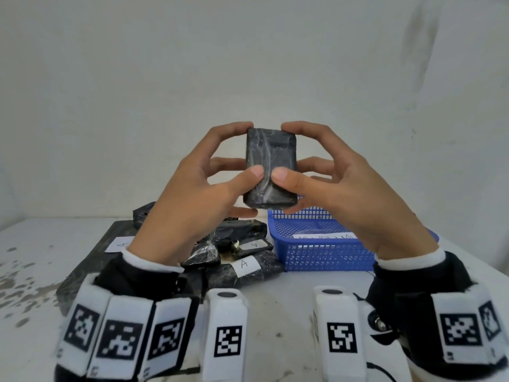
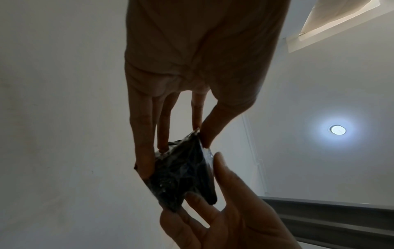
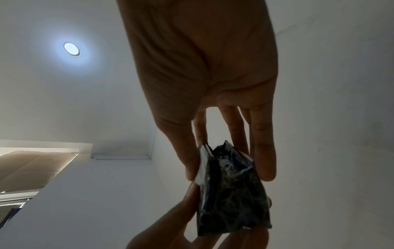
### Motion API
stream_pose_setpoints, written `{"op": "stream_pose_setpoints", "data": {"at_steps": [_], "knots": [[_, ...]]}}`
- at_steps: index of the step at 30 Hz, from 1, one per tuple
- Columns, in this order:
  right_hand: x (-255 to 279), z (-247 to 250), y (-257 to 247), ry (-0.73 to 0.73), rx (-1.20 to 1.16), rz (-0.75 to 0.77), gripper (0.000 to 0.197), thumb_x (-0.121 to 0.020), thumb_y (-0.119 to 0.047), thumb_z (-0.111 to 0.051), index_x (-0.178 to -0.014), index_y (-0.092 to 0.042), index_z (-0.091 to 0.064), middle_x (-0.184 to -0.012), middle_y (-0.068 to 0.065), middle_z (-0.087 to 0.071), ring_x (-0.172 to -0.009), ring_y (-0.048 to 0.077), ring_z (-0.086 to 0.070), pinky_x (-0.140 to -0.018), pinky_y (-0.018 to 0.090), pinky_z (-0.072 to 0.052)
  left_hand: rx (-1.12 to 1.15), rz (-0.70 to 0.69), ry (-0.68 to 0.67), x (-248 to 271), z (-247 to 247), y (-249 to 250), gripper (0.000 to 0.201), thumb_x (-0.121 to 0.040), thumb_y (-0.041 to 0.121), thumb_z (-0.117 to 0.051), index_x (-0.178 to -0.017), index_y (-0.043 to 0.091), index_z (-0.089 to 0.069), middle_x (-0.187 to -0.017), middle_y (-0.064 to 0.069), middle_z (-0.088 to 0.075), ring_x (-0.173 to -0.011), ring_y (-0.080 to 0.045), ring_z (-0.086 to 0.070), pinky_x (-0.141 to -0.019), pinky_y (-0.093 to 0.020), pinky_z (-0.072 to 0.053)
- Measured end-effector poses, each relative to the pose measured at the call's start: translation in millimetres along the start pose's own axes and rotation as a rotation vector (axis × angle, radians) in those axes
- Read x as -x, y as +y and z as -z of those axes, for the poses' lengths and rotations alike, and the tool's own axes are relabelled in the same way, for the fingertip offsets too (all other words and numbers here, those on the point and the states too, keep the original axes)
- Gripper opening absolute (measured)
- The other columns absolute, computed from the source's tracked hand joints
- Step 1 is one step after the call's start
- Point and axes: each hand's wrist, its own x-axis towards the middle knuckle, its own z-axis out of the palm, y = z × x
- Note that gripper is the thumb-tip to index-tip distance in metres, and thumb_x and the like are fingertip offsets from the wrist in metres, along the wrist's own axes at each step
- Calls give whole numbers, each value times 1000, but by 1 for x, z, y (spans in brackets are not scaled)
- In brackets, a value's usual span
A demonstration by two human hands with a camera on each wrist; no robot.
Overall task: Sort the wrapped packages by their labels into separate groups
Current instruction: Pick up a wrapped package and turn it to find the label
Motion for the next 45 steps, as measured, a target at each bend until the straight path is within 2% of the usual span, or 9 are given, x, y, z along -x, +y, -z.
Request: {"op": "stream_pose_setpoints", "data": {"at_steps": [6, 11, 18, 24, 28, 33, 37, 40, 45], "knots": [[-1, 1, 2, 7, -2, 1, 44, -85, -23, -77, -123, -39, -60, -95, 6, -75, -82, 24, -76, -71, 42, -64, -26, -5, 30, 1, 0, 0, 36, -90, 13, -66, -117, 36, -59, -101, -9, -72, -82, -23, -74, -68, -45, -61], [0, 2, 2, -11, -6, -17, 41, -87, -21, -75, -122, -39, -61, -93, 5, -75, -80, 22, -75, -57, 43, -62, -62, 3, 43, 1, -1, 0, 35, -88, 13, -68, -115, 34, -59, -93, -5, -75, -80, -22, -74, -65, -45, -61], [0, 2, 3, -30, 0, -14, 30, -90, -24, -72, -115, -37, -62, -88, 5, -74, -75, 17, -72, -53, 41, -60, -47, -5, 50, 2, -2, 1, 22, -91, 12, -64, -110, 21, -58, -83, -7, -76, -78, -19, -73, -60, -43, -61], [-2, 0, 5, -25, -7, -24, 58, -82, -32, -76, -134, -45, -54, -103, -1, -73, -88, 20, -75, -58, 41, -63, -27, -19, 77, 3, -3, 3, 10, -92, 19, -64, -98, 19, -56, -76, -4, -76, -78, -15, -74, -55, -31, -59], [-2, -2, 4, -23, -11, -20, 27, -88, -25, -73, -114, -29, -70, -105, 2, -73, -86, 24, -76, -60, 41, -63, -42, -20, 79, 3, -4, 5, 13, -91, 27, -64, -94, 15, -59, -78, -1, -76, -78, -13, -74, -58, -32, -60], [-1, -1, 4, -25, 19, 23, 21, -87, -20, -74, -104, -33, -72, -108, -6, -72, -85, 22, -75, -70, 36, -63, -110, 80, 99, 0, -4, 2, 33, -88, 56, -53, -103, 28, -59, -97, -3, -74, -84, -21, -73, -80, -41, -60], [-1, -3, 2, -44, -19, 42, 40, -85, -28, -75, -120, -41, -61, -111, -5, -72, -93, 18, -74, -77, 38, -63, -3, 133, 51, 0, -5, 4, 20, -97, 37, -51, -114, 32, -61, -93, -1, -72, -71, -18, -72, -67, -34, -61], [-2, -5, 0, -22, -73, 16, 58, -75, -47, -68, -131, -40, -56, -113, -1, -73, -98, 12, -73, -80, 35, -62, -5, 93, 42, 0, -5, 4, 21, -99, 29, -49, -115, 29, -63, -97, -6, -72, -80, -22, -73, -73, -35, -61], [-5, -7, 3, 7, -46, -30, 29, -91, -29, -72, -120, -31, -70, -111, 1, -75, -101, 16, -73, -93, 44, -59, 33, 84, 33, 0, -5, 3, 17, -97, 22, -54, -110, 22, -64, -92, -9, -74, -82, -19, -73, -79, -36, -60]]}}
